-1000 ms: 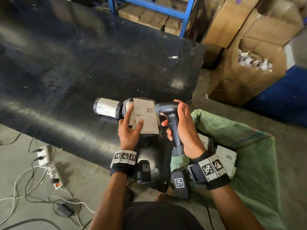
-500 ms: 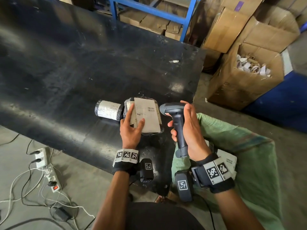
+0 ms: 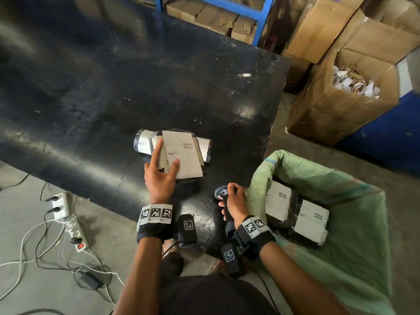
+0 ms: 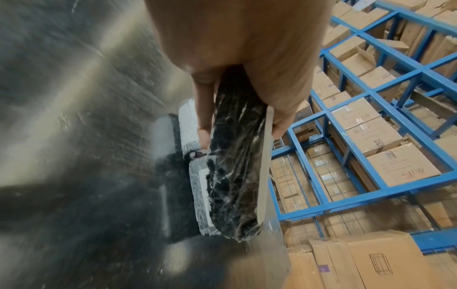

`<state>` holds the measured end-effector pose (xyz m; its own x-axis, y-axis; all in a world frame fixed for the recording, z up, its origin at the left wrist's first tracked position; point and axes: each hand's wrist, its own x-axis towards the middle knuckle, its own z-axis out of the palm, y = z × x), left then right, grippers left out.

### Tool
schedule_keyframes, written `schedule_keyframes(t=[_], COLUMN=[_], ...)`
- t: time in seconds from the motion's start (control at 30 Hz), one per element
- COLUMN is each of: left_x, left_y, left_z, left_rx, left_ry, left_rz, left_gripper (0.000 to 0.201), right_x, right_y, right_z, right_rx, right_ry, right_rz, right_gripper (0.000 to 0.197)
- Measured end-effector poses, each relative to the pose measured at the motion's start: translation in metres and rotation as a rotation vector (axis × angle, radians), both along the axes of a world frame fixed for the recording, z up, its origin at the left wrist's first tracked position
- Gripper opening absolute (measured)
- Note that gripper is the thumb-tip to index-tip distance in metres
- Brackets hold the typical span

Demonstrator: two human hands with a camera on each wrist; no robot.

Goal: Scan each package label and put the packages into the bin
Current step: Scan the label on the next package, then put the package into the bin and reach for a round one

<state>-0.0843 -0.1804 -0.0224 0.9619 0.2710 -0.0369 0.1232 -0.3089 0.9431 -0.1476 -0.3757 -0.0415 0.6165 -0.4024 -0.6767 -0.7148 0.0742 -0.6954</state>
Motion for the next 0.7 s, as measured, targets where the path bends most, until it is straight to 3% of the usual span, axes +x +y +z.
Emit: schedule_keyframes(t=[0.13, 0.23, 0.43, 0.63, 0.7], left_x=[0.003, 0.006, 0.012, 0.022, 0.022], left_y=[0.023, 0.035, 0.042, 0.026, 0.015], left_z=[-0.005, -0.005, 0.005, 0.025, 0.031], left_rx=[0.005, -0.005, -0.007, -0.098, -0.18], left_ry=[-0.013, -0.004, 0.012, -0.009, -0.009], left_rz=[0.007, 0.002, -0.065, -0.149, -0.185], left_gripper=[0.072, 0.073, 0.073, 0.07, 0.069], right_x=[0.007, 0.012, 0.011, 0.022, 0.024], right_y=[0.014, 0.023, 0.016, 0.01, 0.001], right_z=[-0.014, -0.024, -0.126, -0.019, 0.014], right_rx=[0.212, 0.245, 0.091, -0.053, -0.122], right_ry=[-0.103, -0.152, -0.073, 0.092, -0.006], right_rz=[-0.223, -0.283, -0.114, 0.09, 0.182], right_gripper=[0.022, 0.025, 0.045, 0.061, 0.062])
